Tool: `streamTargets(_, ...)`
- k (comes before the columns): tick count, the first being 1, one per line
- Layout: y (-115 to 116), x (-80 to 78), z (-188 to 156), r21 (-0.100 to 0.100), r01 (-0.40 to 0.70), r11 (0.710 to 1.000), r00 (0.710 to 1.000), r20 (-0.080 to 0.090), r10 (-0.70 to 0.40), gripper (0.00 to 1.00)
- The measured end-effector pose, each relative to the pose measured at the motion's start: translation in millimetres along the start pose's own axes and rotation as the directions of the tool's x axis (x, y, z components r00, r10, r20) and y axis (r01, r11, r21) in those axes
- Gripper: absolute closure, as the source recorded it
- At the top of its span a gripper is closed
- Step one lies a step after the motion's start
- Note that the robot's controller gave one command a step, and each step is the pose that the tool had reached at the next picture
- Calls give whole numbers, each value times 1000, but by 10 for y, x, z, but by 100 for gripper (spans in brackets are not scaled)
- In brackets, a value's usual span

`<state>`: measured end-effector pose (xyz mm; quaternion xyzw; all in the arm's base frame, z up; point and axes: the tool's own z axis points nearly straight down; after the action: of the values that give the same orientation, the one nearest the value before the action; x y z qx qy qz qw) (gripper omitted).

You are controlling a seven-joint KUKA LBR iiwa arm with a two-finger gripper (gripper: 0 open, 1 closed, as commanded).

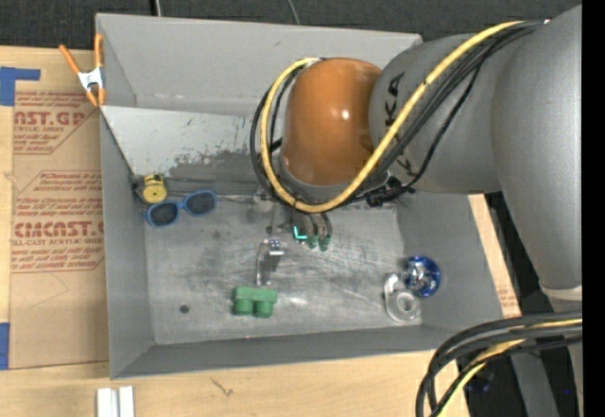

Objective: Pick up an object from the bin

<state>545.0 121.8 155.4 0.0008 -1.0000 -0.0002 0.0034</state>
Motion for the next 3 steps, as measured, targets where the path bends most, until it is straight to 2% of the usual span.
streamTargets(1,-407,561,580,2,155,988,988,0,-155,0)
streamTargets(2,-70,558,821,5,250,968,968,22,-250,0)
streamTargets(3,-63,569,811,2,249,969,968,18,-249,100)
